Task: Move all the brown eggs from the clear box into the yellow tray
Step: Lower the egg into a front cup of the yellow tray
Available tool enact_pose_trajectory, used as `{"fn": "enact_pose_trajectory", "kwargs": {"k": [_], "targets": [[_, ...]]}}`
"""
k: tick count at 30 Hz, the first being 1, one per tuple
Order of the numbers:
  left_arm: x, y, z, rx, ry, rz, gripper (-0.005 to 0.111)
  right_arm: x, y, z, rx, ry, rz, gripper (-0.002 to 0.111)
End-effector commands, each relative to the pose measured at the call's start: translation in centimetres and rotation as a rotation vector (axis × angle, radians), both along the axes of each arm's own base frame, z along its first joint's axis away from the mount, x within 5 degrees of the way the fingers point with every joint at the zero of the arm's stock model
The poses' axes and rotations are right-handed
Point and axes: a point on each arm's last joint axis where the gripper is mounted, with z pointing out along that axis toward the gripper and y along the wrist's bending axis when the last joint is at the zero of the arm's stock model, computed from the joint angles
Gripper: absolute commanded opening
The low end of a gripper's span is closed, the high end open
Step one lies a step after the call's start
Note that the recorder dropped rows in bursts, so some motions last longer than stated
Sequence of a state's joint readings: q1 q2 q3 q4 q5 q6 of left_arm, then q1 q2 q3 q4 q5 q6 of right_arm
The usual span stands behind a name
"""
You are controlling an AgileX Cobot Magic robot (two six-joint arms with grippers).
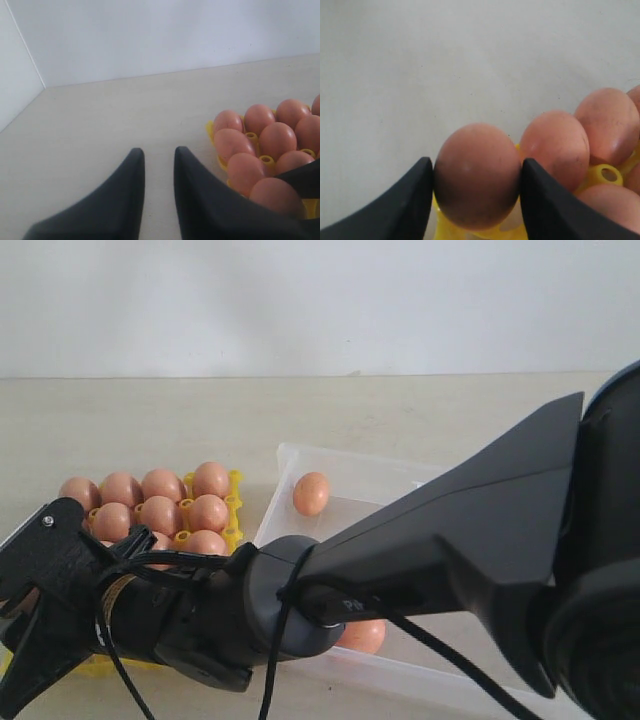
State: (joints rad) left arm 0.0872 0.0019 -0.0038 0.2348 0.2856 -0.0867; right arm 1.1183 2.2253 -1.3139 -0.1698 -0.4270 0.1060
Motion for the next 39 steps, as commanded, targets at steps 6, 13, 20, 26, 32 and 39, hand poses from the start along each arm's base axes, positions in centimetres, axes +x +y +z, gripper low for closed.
{"fn": "enact_pose_trajectory", "kwargs": {"k": [6,13,20,26,32,39], "targets": [[0.00,0.00,-0.10,-0.004,-0.001,0.002,0.022,0.24,0.08,0.35,0.018,-0.017,0.000,0.000],[0.00,0.00,-0.10,-0.004,-0.001,0.002,0.022,0.32,0.38,-0.27,-0.002,-0.011,0.001,0.000],[0.00,0.00,-0.10,-0.004,-0.001,0.002,0.022,0.32,0.38,-0.27,-0.002,-0.011,0.001,0.000],[0.00,0.00,-0.10,-0.004,-0.001,0.002,0.022,0.32,0.38,-0.27,-0.002,-0.011,0.001,0.000],[0.00,0.00,-0.10,-0.004,-0.001,0.002,0.022,0.31,0.37,-0.33,-0.003,-0.010,0.001,0.004],[0.00,0.00,-0.10,-0.004,-0.001,0.002,0.022,0.34,0.38,-0.10,0.008,-0.005,-0.005,0.048]]}}
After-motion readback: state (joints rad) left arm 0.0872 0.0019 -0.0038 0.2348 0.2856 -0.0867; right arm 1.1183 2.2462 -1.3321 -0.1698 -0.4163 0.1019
